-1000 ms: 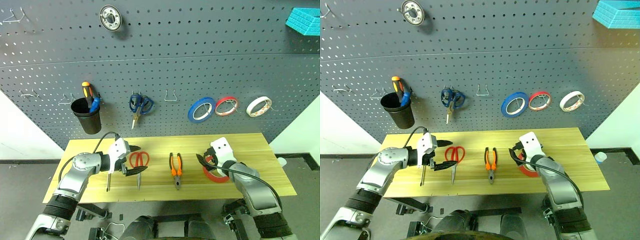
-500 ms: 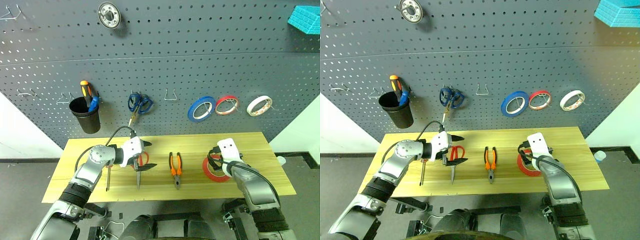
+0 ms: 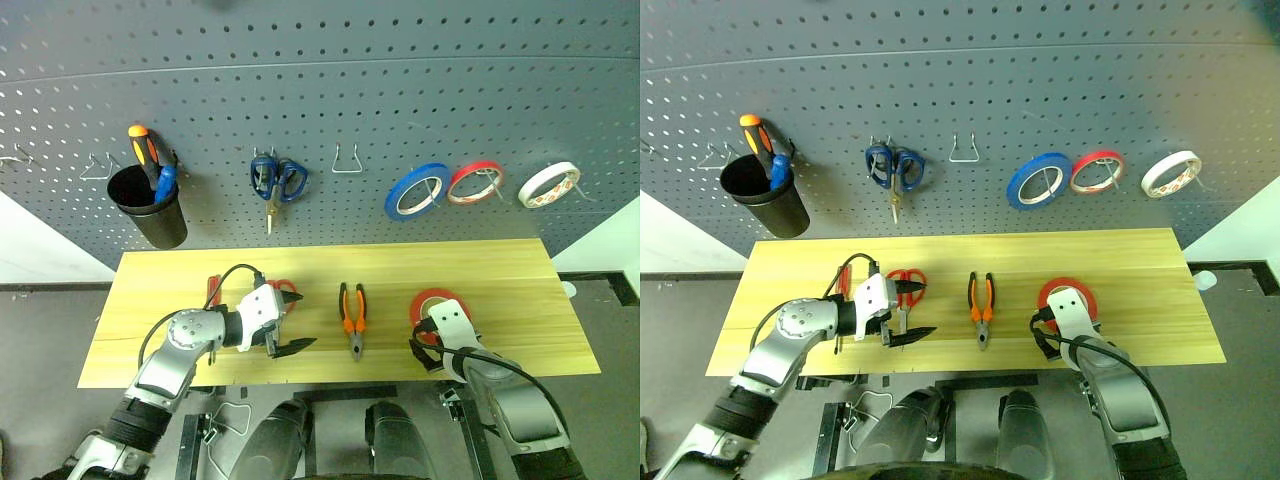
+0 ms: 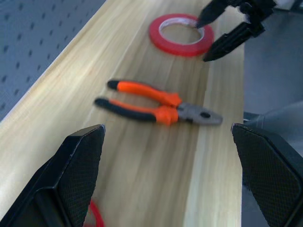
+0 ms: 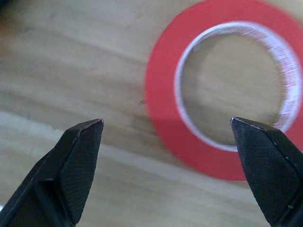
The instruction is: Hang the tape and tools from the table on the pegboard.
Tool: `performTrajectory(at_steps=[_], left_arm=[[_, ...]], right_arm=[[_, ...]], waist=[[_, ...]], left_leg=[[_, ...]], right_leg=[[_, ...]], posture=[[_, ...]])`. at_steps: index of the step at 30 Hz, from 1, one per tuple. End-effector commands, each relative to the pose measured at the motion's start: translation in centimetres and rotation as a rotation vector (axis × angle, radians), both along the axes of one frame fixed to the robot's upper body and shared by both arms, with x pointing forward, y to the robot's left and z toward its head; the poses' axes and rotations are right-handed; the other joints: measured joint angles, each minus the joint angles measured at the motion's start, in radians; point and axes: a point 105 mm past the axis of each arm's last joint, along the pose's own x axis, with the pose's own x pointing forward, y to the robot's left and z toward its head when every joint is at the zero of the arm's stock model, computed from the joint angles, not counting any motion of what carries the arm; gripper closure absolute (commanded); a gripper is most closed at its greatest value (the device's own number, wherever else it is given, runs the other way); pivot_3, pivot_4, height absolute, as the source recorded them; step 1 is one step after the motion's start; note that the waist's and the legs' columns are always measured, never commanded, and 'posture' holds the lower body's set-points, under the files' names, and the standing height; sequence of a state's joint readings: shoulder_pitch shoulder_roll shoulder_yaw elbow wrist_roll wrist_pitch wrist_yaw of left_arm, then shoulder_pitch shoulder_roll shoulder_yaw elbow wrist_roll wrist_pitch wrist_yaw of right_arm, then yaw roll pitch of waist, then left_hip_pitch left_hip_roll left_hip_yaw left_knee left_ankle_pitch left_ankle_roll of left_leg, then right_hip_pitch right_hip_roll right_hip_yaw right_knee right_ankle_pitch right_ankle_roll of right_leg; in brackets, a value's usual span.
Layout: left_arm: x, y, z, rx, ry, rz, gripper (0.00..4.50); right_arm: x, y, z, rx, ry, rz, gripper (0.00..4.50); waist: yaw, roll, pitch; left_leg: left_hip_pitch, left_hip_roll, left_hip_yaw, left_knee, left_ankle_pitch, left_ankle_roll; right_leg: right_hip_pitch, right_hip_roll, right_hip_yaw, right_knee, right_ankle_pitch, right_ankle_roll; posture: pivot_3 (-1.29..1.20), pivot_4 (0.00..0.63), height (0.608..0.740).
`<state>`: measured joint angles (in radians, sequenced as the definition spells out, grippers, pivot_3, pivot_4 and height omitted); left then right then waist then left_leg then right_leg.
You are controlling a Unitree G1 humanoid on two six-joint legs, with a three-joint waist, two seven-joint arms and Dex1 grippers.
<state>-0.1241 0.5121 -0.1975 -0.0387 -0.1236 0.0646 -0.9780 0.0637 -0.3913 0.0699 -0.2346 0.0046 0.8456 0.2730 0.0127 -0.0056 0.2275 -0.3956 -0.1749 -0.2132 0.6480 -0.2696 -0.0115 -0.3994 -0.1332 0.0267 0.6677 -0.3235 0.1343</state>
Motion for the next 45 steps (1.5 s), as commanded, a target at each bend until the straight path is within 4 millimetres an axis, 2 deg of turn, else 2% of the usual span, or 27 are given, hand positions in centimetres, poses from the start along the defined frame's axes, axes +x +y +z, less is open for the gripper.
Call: performTrajectory(at_steps=[1,10,18,24,28,34,37,45], left_arm=[[-0.6,0.1,1.3,-0.033,-0.029,0.012,0.04],[-1.9,0.4,1.1,-0.033,0.004,0.027,0.04],[-1.6,0.0,1.6,-0.039,0.001,0.014,0.04],[-1.9,0.3,2.0,-0.036,0.0,0.011,0.04],[-2.4,0.5,2.2,-0.034,0.006,0.014,0.04],[-2.4,0.7,2.6,-0.028,0.009,0.016,0.04],[-2.3,0.7,2.7,-0.027,0.007,0.015,0.0],[-2.1,0.5,2.9,-0.03,0.001,0.008,0.0]], right_arm=[[0.4,0.2,0.9,-0.004,-0.032,0.025,0.0],[1.6,0.6,1.2,-0.008,-0.055,0.046,0.0],[2.0,0.3,1.4,-0.011,-0.066,0.039,0.0],[0.9,0.2,-1.0,0.034,0.062,0.036,0.0],[1.8,-0.6,-1.9,0.04,0.077,0.035,0.0],[2.7,-1.5,-2.1,0.033,0.058,0.02,0.0],[2.8,-1.7,-2.0,0.033,0.047,0.013,0.59],[2.6,-1.8,-1.9,0.027,0.033,0.009,3.21]], waist=[[0.001,-0.002,0.012],[0.001,-0.005,0.027],[0.002,-0.005,0.029],[0.0,-0.009,0.036],[0.0,-0.014,0.037],[0.007,-0.016,0.037],[0.019,-0.016,0.037],[0.04,-0.018,0.039]], left_leg=[[-0.001,0.0,0.0,0.0,0.0,0.0],[-0.01,0.0,0.0,0.0,0.001,-0.002],[-0.011,0.0,0.0,0.0,0.001,-0.002],[-0.011,0.0,0.0,0.0,0.001,-0.002],[-0.01,0.0,0.0,0.0,0.001,-0.002],[-0.009,0.001,0.0,0.0,0.0,0.0],[-0.009,0.001,0.0,0.0,0.0,-0.001],[-0.009,0.001,0.0,0.0,0.0,-0.001]], right_leg=[[0.0,0.0,0.0,0.0,0.0,0.0],[-0.01,0.0,-0.001,-0.001,0.0,0.0],[-0.01,0.0,-0.001,-0.001,0.0,0.0],[-0.01,0.0,-0.001,-0.001,0.0,0.0],[-0.01,0.0,-0.001,-0.001,0.0,0.0],[-0.008,0.0,-0.002,-0.001,0.001,-0.001],[-0.008,0.0,-0.002,-0.001,0.001,-0.001],[-0.008,0.0,-0.002,-0.002,0.001,-0.001]], posture=[[0.05,0.324,0.71],[0.06,0.316,0.71],[0.06,0.315,0.71],[0.08,0.324,0.71],[0.09,0.327,0.71],[0.1,0.33,0.71],[0.1,0.331,0.71],[0.1,0.329,0.71]])
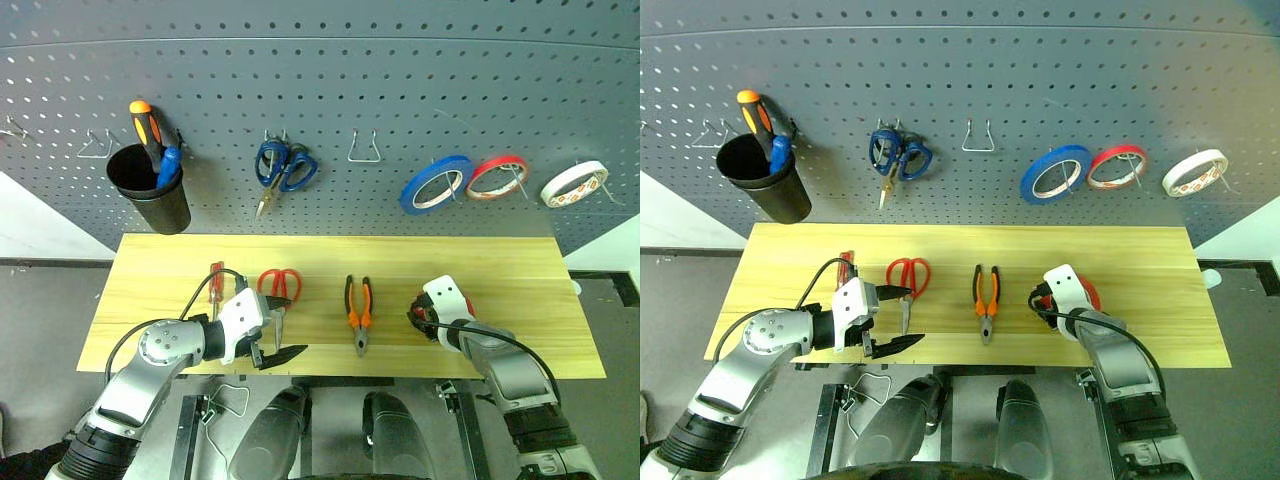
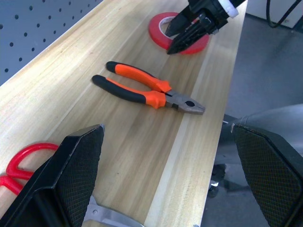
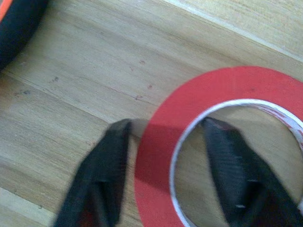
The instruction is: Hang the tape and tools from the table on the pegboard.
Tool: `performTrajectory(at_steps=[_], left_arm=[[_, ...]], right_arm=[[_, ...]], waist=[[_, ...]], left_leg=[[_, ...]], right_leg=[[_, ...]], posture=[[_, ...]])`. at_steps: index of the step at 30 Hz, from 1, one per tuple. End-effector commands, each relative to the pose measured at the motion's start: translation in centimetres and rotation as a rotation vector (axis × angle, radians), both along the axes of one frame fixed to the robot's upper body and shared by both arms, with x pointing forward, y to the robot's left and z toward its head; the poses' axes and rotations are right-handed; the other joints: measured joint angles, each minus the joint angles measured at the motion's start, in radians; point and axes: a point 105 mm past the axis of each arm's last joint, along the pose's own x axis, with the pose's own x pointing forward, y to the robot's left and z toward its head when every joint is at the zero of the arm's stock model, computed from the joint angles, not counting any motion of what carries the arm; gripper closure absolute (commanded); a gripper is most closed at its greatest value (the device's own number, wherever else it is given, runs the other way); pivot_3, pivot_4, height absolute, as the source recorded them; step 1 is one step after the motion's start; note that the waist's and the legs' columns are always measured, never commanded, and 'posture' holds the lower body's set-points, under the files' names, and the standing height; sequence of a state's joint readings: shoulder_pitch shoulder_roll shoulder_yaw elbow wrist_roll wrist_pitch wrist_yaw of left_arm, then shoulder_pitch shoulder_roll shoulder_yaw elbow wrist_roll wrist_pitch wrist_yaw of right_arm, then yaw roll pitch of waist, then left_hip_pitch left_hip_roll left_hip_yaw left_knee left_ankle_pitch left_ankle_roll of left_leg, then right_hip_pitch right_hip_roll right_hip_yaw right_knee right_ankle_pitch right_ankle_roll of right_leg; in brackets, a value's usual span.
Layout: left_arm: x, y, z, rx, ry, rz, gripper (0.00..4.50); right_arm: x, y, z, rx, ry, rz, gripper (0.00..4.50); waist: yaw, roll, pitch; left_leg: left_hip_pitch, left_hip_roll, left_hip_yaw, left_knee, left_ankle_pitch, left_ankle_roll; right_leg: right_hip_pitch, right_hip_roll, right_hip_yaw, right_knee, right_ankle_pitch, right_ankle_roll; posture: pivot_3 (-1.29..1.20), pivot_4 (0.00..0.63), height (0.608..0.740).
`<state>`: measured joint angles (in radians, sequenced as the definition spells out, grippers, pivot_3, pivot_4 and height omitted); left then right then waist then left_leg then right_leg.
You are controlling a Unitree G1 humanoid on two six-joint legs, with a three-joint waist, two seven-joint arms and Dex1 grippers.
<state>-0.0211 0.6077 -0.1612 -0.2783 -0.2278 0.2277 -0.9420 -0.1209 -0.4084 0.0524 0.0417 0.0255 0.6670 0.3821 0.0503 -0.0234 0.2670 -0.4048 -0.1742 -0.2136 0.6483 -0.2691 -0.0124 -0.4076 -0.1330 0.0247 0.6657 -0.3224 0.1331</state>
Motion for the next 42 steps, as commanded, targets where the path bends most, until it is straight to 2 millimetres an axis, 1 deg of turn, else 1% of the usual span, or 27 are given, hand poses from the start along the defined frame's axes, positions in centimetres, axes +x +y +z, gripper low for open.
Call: performTrajectory(at_steps=[1,2,3,10,12,13,16,17,19,20,25,30,32,35,37,39,41,42], left_arm=[[0.2,-0.2,1.1,-0.015,-0.04,-0.014,0.0],[0.2,-0.2,1.1,-0.015,-0.041,-0.014,0.0],[0.3,-0.2,1.2,-0.016,-0.043,-0.015,0.0],[0.5,-0.3,1.2,-0.016,-0.049,-0.02,0.0],[0.5,-0.4,1.1,-0.016,-0.048,-0.022,0.0],[0.6,-0.5,1.1,-0.017,-0.048,-0.025,0.0],[0.9,-0.7,1.1,-0.023,-0.054,-0.031,0.0],[1.1,-0.8,1.2,-0.027,-0.059,-0.033,0.0],[1.6,-0.9,1.4,-0.037,-0.07,-0.038,0.0],[1.8,-0.9,1.5,-0.041,-0.074,-0.041,0.0],[2.6,-0.6,1.4,-0.044,-0.08,-0.05,0.0],[3.2,-0.7,1.6,-0.06,-0.091,-0.076,0.0],[3.0,-1.2,2.5,-0.114,-0.108,-0.113,0.0],[2.6,-1.7,5.0,-0.248,-0.166,-0.15,0.0],[2.0,-2.0,6.8,-0.331,-0.204,-0.177,0.0],[1.2,-2.3,8.0,-0.387,-0.222,-0.201,0.0],[0.8,-2.4,8.7,-0.417,-0.233,-0.218,0.0],[0.5,-2.5,9.0,-0.418,-0.245,-0.23,0.0]], right_arm=[[-1.6,-1.6,-2.2,-0.038,0.087,-0.065,3.54],[-1.5,-1.5,-2.2,-0.038,0.084,-0.064,3.79],[-1.5,-1.5,-2.1,-0.037,0.081,-0.064,3.82],[-1.3,-1.4,-2.0,-0.039,0.069,-0.056,3.82],[-1.5,-1.5,-1.9,-0.04,0.06,-0.057,3.82],[-1.7,-1.5,-1.4,-0.03,0.04,-0.058,3.82],[-2.7,-1.8,0.5,-0.025,-0.059,-0.037,3.82],[-2.8,-2.3,1.8,-0.04,-0.141,-0.048,3.82],[-4.0,-3.5,4.4,-0.041,-0.279,-0.101,3.82],[-4.4,-3.8,5.5,-0.044,-0.343,-0.113,3.82],[-8.0,-5.1,9.0,-0.002,-0.54,-0.219,3.82],[-10.0,-6.5,11.3,0.028,-0.66,-0.317,3.82],[-10.4,-6.7,12.2,0.031,-0.709,-0.325,3.82],[-10.4,-7.1,13.7,0.041,-0.785,-0.339,3.82],[-10.0,-7.2,14.9,0.037,-0.823,-0.327,3.82],[-9.6,-7.3,15.7,0.033,-0.847,-0.317,3.82],[-9.4,-7.4,16.2,0.032,-0.865,-0.315,3.82],[-9.2,-7.4,16.9,0.034,-0.885,-0.301,3.82]], waist=[[0.007,0.0,0.0],[0.012,0.0,0.0],[0.014,0.0,0.0],[0.016,0.0,0.0],[0.016,0.0,0.001],[0.016,0.0,0.001],[0.031,0.003,0.002],[0.037,0.003,0.002],[0.046,0.005,0.003],[0.045,0.006,0.004],[0.033,0.006,0.003],[0.01,0.006,0.003],[-0.002,0.006,0.003],[-0.017,0.007,0.003],[-0.031,0.007,0.002],[-0.042,0.008,0.001],[-0.045,0.01,-0.001],[-0.047,0.01,-0.002]], left_leg=[[0.0,0.0,0.0,0.0,0.0,0.0],[0.0,0.0,0.0,0.0,0.0,0.0],[0.0,0.0,0.0,0.0,0.0,0.0],[0.0,0.0,0.0,0.0,0.0,-0.001],[0.0,0.0,0.0,-0.001,0.0,-0.001],[0.0,0.0,0.0,-0.001,0.0,-0.001],[-0.002,0.0,-0.001,-0.001,0.001,-0.001],[-0.003,0.0,0.0,-0.001,0.001,-0.001],[-0.005,0.0,0.0,-0.002,0.001,-0.001],[-0.006,0.0,0.001,-0.002,0.0,-0.001],[-0.005,0.004,0.009,-0.002,0.0,-0.001],[-0.005,0.005,0.011,-0.002,0.001,-0.002],[-0.004,0.005,0.012,-0.002,0.001,-0.002],[-0.004,0.005,0.012,-0.002,0.001,-0.002],[-0.004,0.006,0.013,-0.001,0.001,-0.002],[-0.003,0.006,0.013,-0.001,0.001,-0.002],[-0.003,0.006,0.014,0.0,0.001,-0.002],[-0.003,0.006,0.014,0.0,0.001,-0.002]], right_leg=[[0.0,0.0,0.0,0.0,0.0,0.0],[0.0,0.0,0.0,0.0,0.0,0.0],[0.0,0.0,0.0,0.0,0.0,0.0],[0.0,0.0,0.0,-0.001,0.0,0.0],[0.0,0.0,0.0,-0.001,0.0,0.0],[0.0,0.0,0.0,-0.001,0.0,0.0],[-0.002,0.0,-0.001,-0.001,0.0,0.0],[-0.003,0.0,-0.001,-0.001,0.0,0.0],[-0.005,0.0,0.0,-0.002,0.0,0.0],[-0.006,0.0,0.0,-0.002,0.0,0.0],[-0.008,0.001,0.0,-0.001,0.0,0.001],[-0.009,0.002,0.001,0.0,0.001,0.0],[-0.009,0.002,0.001,0.0,0.001,0.001],[-0.009,0.002,0.001,0.001,0.001,0.001],[-0.009,0.002,0.002,0.002,0.001,0.0],[-0.009,0.002,0.002,0.003,0.001,0.0],[-0.009,0.002,0.002,0.004,0.001,0.0],[-0.009,0.002,0.002,0.004,0.001,0.0]], posture=[[0.1,0.329,0.71],[0.1,0.327,0.71],[0.1,0.325,0.71],[0.1,0.321,0.71],[0.09,0.317,0.71],[0.09,0.309,0.71],[0.07,0.283,0.71],[0.06,0.276,0.71],[0.05,0.268,0.71],[0.04,0.263,0.71],[0.0,0.258,0.71],[-0.01,0.246,0.71],[-0.01,0.242,0.71],[-0.02,0.234,0.71],[-0.02,0.232,0.71],[-0.02,0.229,0.71],[-0.02,0.226,0.71],[-0.02,0.224,0.71]])
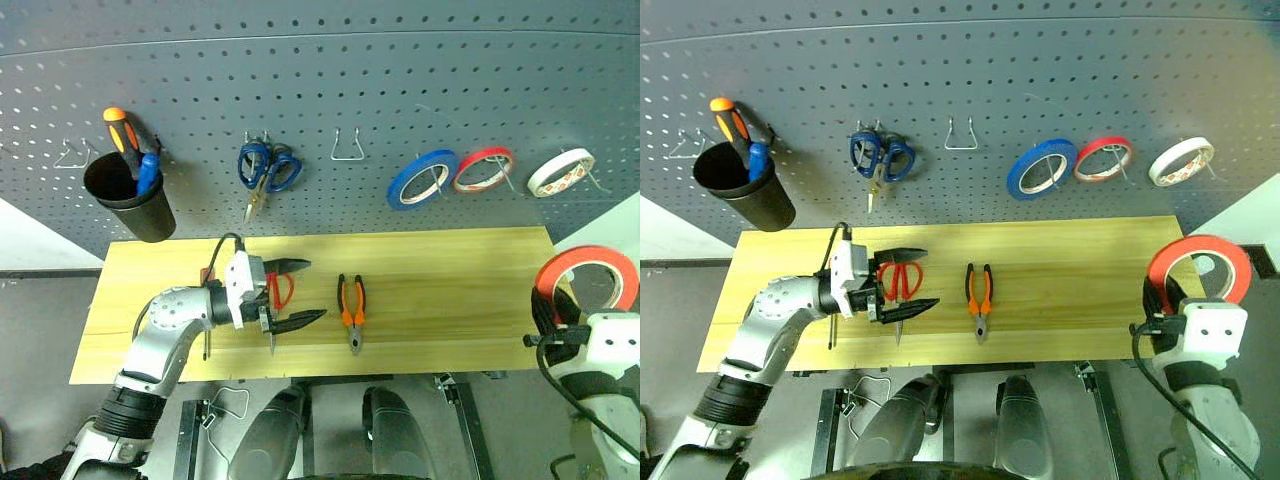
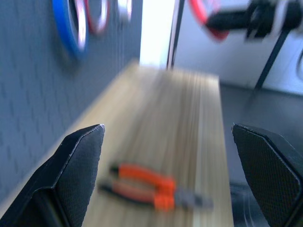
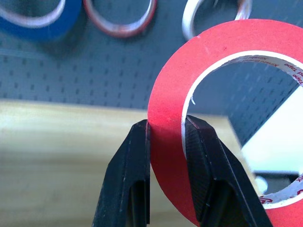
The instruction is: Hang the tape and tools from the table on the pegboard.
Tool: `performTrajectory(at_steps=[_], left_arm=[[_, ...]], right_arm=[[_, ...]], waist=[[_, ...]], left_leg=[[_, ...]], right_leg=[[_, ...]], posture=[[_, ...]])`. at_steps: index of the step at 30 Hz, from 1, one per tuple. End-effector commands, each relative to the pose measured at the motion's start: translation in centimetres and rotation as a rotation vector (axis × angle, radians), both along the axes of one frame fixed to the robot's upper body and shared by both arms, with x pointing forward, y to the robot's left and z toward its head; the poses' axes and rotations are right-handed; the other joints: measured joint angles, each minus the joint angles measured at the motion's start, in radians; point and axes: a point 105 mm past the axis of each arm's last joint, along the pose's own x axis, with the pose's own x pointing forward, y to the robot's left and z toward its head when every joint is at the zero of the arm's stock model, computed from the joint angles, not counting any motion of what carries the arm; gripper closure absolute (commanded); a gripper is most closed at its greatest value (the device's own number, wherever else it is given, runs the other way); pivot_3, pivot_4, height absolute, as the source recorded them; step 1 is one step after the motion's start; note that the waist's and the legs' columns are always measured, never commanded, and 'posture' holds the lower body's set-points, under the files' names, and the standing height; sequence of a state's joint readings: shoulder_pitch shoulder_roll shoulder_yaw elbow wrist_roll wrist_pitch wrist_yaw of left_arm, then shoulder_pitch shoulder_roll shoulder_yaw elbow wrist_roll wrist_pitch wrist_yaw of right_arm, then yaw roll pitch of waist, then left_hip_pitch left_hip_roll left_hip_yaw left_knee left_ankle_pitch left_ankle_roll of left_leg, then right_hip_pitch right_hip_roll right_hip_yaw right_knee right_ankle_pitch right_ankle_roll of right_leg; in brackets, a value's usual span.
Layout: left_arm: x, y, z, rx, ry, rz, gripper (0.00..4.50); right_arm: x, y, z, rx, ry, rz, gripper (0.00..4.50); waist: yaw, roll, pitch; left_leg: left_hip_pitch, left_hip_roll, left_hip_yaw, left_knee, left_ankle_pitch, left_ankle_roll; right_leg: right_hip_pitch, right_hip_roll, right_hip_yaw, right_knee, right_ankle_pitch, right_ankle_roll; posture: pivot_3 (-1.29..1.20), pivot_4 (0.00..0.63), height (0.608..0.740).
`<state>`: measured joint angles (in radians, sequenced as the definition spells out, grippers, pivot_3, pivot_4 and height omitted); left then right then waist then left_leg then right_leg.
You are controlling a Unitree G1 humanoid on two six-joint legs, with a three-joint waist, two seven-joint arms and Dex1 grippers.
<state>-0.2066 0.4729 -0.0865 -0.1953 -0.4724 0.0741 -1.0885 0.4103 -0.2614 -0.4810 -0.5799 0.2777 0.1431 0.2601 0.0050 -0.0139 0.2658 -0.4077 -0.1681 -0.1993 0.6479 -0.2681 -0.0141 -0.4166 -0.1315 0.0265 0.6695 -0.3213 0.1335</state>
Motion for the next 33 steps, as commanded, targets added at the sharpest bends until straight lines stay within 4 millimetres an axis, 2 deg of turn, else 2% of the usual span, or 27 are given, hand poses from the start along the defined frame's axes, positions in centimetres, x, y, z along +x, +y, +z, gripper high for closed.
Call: performTrajectory(at_steps=[1,2,4,6,10,14,19,27,33], left_arm=[[-1.1,0.0,1.8,-0.042,-0.056,-0.032,0.0],[-1.0,0.1,2.1,-0.043,-0.066,-0.025,0.0],[-0.3,0.3,3.4,-0.045,-0.097,0.0,0.0],[0.3,0.4,4.4,-0.052,-0.116,0.022,0.0],[1.2,0.6,5.7,-0.047,-0.139,0.044,0.0],[1.5,0.5,6.1,-0.042,-0.144,0.041,0.0],[1.6,-0.2,6.2,-0.058,-0.147,0.039,0.0],[2.3,-0.6,8.6,-0.116,-0.201,0.048,0.0],[2.1,-1.2,8.1,-0.115,-0.191,0.026,0.0]], right_arm=[[0.1,0.2,3.1,-0.041,-0.094,0.024,3.82],[0.3,0.4,3.7,-0.039,-0.114,0.039,3.82],[1.1,1.9,6.7,-0.057,-0.196,0.12,3.82],[1.5,3.2,8.8,-0.066,-0.251,0.179,3.82],[2.1,5.3,11.3,-0.068,-0.304,0.262,3.82],[2.5,6.6,12.5,-0.057,-0.329,0.306,3.82],[3.1,6.8,11.6,-0.028,-0.293,0.318,3.82],[4.0,7.1,10.0,-0.005,-0.239,0.355,3.82],[4.5,7.7,9.1,0.025,-0.218,0.395,3.82]], waist=[[-0.003,0.001,-0.001],[-0.005,0.001,-0.002],[-0.007,0.001,-0.002],[-0.013,0.001,-0.002],[-0.014,-0.001,-0.004],[-0.015,-0.001,-0.004],[-0.015,-0.001,-0.004],[-0.015,-0.001,-0.005],[-0.015,-0.001,-0.005]], left_leg=[[0.0,0.0,0.0,0.0,0.0,0.0],[0.0,0.0,0.001,0.0,0.0,0.0],[0.001,0.0,0.001,0.001,0.0,0.0],[0.001,0.0,0.002,0.003,0.001,-0.001],[0.001,0.001,0.002,0.003,0.002,-0.002],[0.0,0.001,0.003,0.004,0.001,-0.002],[0.0,0.002,0.004,0.003,0.001,-0.002],[0.0,0.002,0.005,0.007,0.002,-0.002],[0.0,0.002,0.006,0.008,0.002,-0.002]], right_leg=[[0.0,0.0,0.0,0.0,0.0,0.0],[0.0,0.0,0.0,0.001,0.0,0.0],[0.0,0.0,0.001,0.002,0.0,0.0],[0.0,0.0,0.001,0.005,0.001,-0.001],[-0.001,0.001,0.001,0.007,0.001,-0.001],[-0.002,0.001,0.001,0.007,0.002,-0.001],[-0.003,0.001,0.001,0.007,0.002,-0.001],[-0.004,0.0,0.001,0.012,0.002,-0.001],[-0.004,0.0,0.001,0.013,0.002,-0.002]], posture=[[-0.02,0.222,0.71],[-0.02,0.222,0.71],[-0.01,0.218,0.71],[-0.01,0.218,0.71],[0.0,0.221,0.71],[0.0,0.222,0.71],[0.0,0.223,0.71],[0.01,0.221,0.71],[0.01,0.221,0.71]])
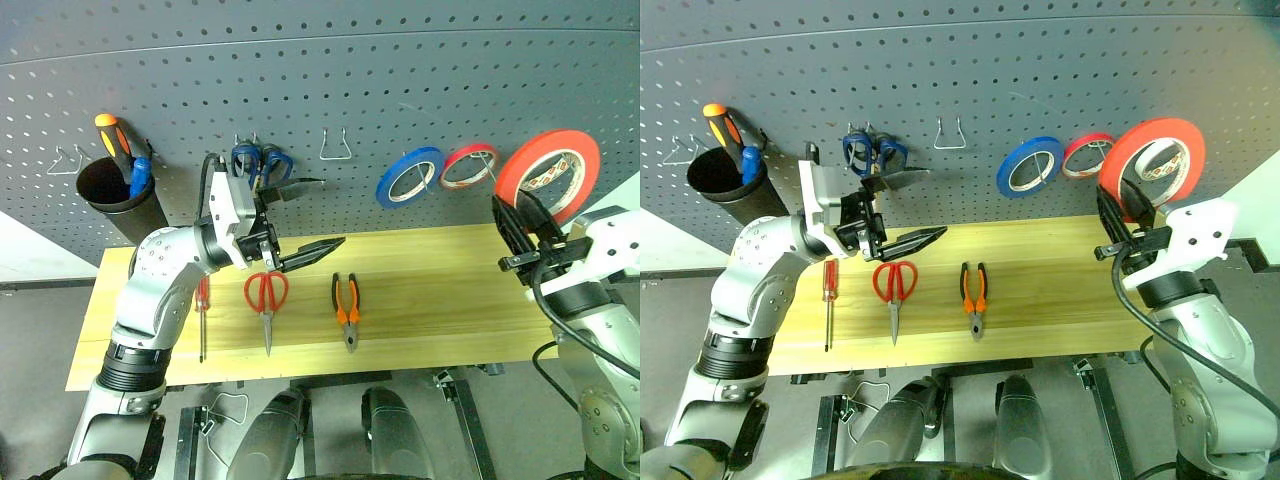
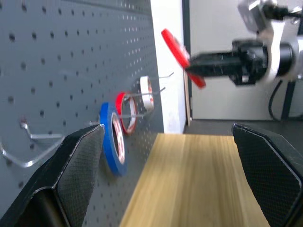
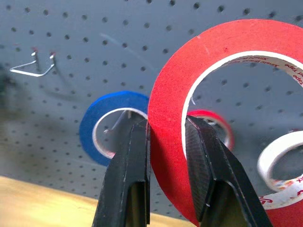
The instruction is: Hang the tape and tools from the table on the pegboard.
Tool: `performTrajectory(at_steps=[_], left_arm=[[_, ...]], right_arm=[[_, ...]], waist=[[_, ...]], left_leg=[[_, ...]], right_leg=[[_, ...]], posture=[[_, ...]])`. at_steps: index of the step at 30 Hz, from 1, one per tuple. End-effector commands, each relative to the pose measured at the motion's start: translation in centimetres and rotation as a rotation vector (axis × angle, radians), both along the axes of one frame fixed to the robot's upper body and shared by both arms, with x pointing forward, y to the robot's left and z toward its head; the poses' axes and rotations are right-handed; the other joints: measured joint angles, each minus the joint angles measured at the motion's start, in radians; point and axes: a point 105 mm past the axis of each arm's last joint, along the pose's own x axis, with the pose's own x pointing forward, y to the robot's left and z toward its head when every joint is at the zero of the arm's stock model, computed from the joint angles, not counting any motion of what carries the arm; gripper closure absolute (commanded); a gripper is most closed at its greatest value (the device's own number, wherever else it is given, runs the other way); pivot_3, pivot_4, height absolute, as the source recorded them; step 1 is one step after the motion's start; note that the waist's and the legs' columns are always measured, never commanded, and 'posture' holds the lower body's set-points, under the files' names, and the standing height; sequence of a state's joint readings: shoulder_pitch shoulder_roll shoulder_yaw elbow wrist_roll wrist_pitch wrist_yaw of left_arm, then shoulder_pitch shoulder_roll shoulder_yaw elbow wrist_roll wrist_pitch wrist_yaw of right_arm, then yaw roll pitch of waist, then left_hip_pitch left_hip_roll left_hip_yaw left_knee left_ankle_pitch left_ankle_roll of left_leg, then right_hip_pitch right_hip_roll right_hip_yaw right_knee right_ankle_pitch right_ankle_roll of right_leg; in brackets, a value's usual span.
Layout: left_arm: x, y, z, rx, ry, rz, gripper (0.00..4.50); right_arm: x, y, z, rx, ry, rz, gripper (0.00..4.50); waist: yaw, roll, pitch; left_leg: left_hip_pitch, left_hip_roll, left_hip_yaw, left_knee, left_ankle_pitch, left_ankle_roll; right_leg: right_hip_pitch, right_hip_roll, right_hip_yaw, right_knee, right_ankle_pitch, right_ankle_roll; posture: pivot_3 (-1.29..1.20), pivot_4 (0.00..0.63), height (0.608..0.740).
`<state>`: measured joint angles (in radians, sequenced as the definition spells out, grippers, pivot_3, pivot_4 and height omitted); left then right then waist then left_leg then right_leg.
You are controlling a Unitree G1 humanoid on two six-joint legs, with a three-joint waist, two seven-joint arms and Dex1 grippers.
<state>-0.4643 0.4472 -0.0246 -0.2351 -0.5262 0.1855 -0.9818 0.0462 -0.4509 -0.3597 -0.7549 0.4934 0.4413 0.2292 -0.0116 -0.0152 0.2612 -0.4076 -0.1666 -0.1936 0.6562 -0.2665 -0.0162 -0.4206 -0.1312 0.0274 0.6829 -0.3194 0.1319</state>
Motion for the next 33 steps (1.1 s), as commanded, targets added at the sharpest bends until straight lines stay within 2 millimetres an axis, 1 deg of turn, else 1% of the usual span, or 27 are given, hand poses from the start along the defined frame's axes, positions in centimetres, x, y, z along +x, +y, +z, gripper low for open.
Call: performTrajectory(at_steps=[1,6,10,15,20,25,30,32,33], left_arm=[[-0.3,-0.2,0.0,-0.015,-0.008,-0.009,0.0],[-0.5,-0.6,-0.3,-0.023,0.005,-0.016,0.0],[-0.5,-0.7,-0.1,-0.027,0.004,-0.021,0.0],[-0.5,-0.5,-0.2,-0.027,0.008,-0.018,0.0],[-0.5,-0.5,-0.2,-0.031,0.008,-0.014,0.0],[-0.6,-0.4,0.0,-0.034,0.004,-0.013,0.0],[-0.7,-0.4,0.0,-0.035,0.005,-0.015,0.0],[-0.7,-0.4,0.0,-0.035,0.005,-0.016,0.0],[-0.7,-0.5,0.0,-0.036,0.006,-0.018,0.0]], right_arm=[[-0.2,0.4,0.3,0.003,-0.034,0.026,3.82],[1.1,1.2,-0.6,0.024,-0.016,0.065,3.82],[2.0,0.7,-1.0,0.036,-0.016,0.054,3.82],[3.1,-0.1,-2.0,0.041,0.004,0.048,3.82],[3.8,-0.7,-2.8,0.043,0.018,0.042,3.82],[4.3,-1.2,-3.1,0.028,0.022,0.032,3.82],[4.9,-2.2,-3.5,0.031,0.024,0.009,3.82],[5.4,-2.1,-3.7,0.028,0.029,0.019,3.82],[6.0,-1.8,-3.9,0.033,0.03,0.03,3.82]], waist=[[0.002,0.0,0.0],[0.0,0.0,0.0],[0.001,0.0,0.0],[0.001,0.0,0.0],[0.001,0.0,0.0],[0.002,0.0,0.0],[0.002,0.0,0.0],[0.002,0.0,0.0],[0.001,0.0,0.0]], left_leg=[[0.0,0.0,0.0,0.0,0.0,0.0],[0.0,0.0,0.0,0.003,0.0,0.0],[-0.001,0.0,0.0,0.005,0.0,0.0],[-0.001,0.0,0.0,0.006,0.0,0.0],[-0.001,0.0,0.0,0.006,0.0,0.0],[-0.001,0.0,0.0,0.006,0.0,0.0],[-0.001,0.0,0.0,0.006,0.0,0.0],[-0.001,0.0,0.0,0.006,0.0,0.0],[-0.001,0.0,0.0,0.006,0.0,0.0]], right_leg=[[0.0,0.0,0.0,0.0,0.0,0.0],[0.0,0.0,0.0,0.001,0.0,0.0],[0.0,0.0,0.0,0.003,0.001,0.0],[0.0,0.001,0.0,0.003,0.001,0.0],[0.0,0.001,0.0,0.003,0.001,0.0],[0.0,0.001,0.0,0.004,0.001,0.0],[0.0,0.001,0.0,0.004,0.001,0.0],[0.0,0.001,0.0,0.004,0.001,0.0],[0.0,0.001,0.0,0.004,0.001,0.0]], posture=[[0.01,0.221,0.71],[0.01,0.224,0.71],[0.01,0.228,0.71],[0.01,0.229,0.71],[0.01,0.229,0.71],[0.03,0.229,0.71],[0.03,0.228,0.71],[0.03,0.231,0.71],[0.03,0.231,0.71]])
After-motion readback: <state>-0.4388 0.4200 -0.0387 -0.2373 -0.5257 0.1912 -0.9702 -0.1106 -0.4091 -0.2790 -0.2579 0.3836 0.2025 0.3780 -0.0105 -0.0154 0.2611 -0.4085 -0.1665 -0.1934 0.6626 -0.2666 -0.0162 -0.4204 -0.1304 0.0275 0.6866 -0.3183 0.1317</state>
